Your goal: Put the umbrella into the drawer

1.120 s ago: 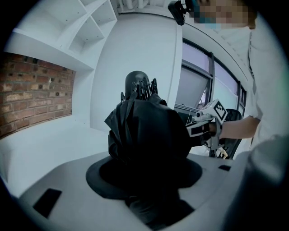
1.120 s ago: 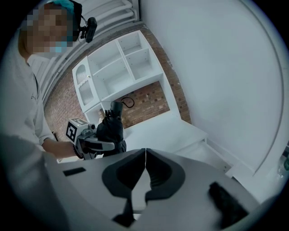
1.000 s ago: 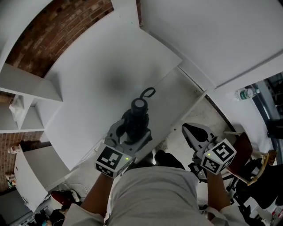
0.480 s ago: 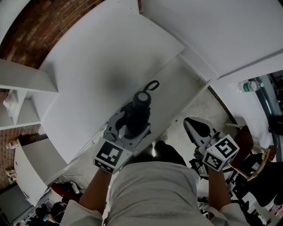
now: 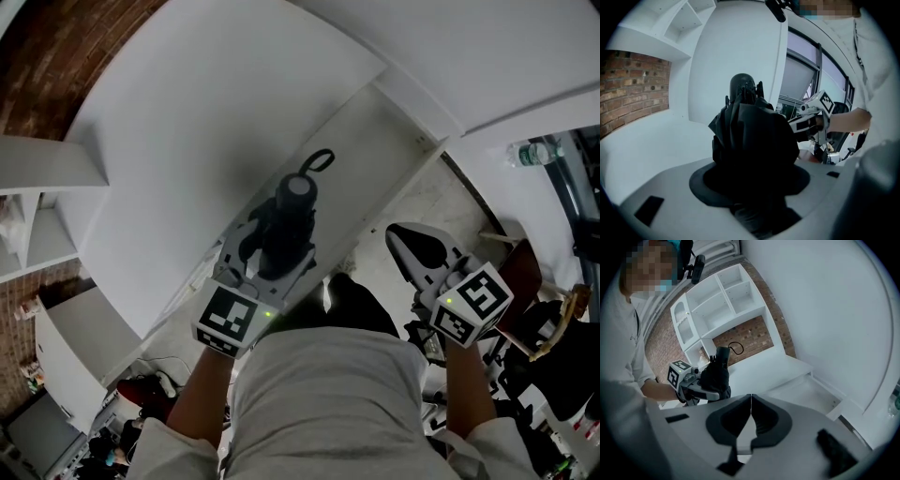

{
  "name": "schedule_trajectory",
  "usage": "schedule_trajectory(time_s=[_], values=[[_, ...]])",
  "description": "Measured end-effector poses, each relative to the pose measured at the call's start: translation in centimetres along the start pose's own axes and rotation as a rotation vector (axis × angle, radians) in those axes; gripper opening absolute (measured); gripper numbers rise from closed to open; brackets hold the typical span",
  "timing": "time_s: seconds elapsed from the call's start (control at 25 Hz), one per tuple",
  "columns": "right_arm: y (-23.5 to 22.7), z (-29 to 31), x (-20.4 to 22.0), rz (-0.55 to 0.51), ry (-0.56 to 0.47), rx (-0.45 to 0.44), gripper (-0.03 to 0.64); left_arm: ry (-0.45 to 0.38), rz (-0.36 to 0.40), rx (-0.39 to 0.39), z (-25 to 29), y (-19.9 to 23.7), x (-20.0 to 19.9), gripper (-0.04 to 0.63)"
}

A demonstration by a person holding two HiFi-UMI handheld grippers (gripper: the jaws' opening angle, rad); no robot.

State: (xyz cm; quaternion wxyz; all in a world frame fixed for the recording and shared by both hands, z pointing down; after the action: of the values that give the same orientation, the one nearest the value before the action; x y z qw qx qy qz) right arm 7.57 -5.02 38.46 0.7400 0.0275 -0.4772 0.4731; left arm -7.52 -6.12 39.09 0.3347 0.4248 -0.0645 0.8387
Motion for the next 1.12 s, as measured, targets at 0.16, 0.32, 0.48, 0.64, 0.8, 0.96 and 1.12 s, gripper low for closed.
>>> schedule_trajectory(time_s=[0.16, 0.32, 0.48, 0.64, 0.8, 0.96, 1.12], values=[[-0.4, 0.0, 0.0, 0.012, -0.007, 0.002, 0.028, 0.02, -0.007, 0.012, 0.7, -0.5, 0.7, 0.264], [-0.6, 0.2, 0.3, 0.02, -0.002, 0.003, 0.028, 0.049, 0.016, 0.016, 1.3, -0.5, 1.4, 0.264], [-0.9, 0.5, 0.7, 0.029, -0.002, 0.0, 0.028, 0.06, 0.022, 0.013, 1.8, -0.3, 1.8, 0.264], [-1.2, 0.4, 1.1, 0.039, 0.002, 0.002, 0.028, 0.083, 0.007, 0.016, 2.3, -0.2, 2.6, 0.264], [-1.5, 0.5, 1.2, 0.042, 0.009, 0.005, 0.028, 0.095, -0.002, 0.011, 3.2, 0.4, 3.2, 0.264], [-2.0, 0.5, 1.4, 0.051, 0.017, 0.01, 0.028, 0.106, -0.006, 0.017, 4.0, 0.7, 3.5, 0.264], [-2.3, 0.8, 1.5, 0.057, 0.018, 0.011, 0.028, 0.125, -0.005, 0.013, 4.7, 1.1, 3.9, 0.264]])
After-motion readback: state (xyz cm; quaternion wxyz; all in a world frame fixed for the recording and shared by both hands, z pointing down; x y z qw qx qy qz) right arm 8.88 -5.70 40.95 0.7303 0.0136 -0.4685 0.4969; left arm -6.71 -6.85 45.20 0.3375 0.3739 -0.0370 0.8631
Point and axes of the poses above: the fingertips, and each gripper's own axes: z forward along the fingers, y to its left, x out of its underside, the point moved 2 cm from there along -z, backward along the fingers, and after that the axes turned 5 degrees about y, right-handed, at the moved point
